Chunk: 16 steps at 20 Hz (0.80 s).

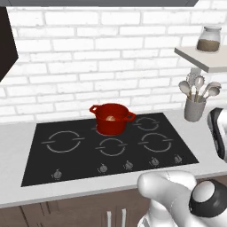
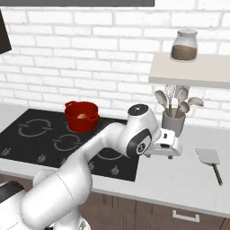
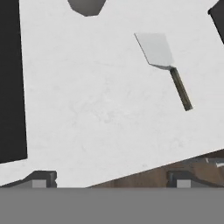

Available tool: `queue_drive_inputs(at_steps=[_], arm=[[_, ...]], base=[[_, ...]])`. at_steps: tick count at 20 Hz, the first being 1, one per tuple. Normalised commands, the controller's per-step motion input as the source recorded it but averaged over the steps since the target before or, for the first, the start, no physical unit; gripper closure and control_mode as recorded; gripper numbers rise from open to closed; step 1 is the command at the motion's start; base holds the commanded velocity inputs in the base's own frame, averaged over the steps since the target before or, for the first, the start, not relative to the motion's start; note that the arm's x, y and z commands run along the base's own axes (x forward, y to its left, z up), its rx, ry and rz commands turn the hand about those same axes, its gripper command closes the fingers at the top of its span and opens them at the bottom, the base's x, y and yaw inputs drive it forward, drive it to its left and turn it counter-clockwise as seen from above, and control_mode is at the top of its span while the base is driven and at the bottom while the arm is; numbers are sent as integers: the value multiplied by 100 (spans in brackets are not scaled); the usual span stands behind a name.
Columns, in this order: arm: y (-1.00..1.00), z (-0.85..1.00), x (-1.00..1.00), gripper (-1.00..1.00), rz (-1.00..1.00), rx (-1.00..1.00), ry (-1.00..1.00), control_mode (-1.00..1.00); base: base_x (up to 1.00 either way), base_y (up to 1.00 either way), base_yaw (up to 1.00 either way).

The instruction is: Put the onion and garlic in the pot. Retrieve the spatula and lightly stir the vegetables in the pot.

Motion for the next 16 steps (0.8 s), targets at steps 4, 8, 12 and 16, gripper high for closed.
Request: queue_drive_inputs(at_steps=[4,8,12,16], arm=[[-100,-10,12,-100,-15,12,13,-100],[-100,-31,11,-100,-5,13,8,-100],[-100,-76,4,-100,1,1,2,-100],[-97,-70,-11,-100,18,-3,-7,-100]], base=[[0,0,0],[0,0,0],[0,0,0],[0,0,0]])
